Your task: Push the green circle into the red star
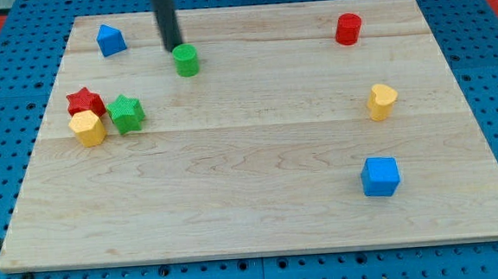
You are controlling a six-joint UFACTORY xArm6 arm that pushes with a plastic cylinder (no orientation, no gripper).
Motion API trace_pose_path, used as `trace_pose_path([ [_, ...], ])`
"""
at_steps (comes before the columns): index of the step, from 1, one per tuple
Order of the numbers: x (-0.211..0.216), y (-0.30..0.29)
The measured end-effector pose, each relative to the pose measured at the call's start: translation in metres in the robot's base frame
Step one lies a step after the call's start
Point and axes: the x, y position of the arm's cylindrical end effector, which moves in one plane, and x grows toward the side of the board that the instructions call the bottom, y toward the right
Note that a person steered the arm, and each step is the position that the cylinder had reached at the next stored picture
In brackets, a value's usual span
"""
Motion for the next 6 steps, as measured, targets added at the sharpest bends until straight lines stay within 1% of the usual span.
trace_pose_path([
  [1, 0.034, 0.079],
  [2, 0.05, 0.007],
  [3, 0.011, 0.02],
  [5, 0.042, -0.087],
  [6, 0.036, -0.084],
])
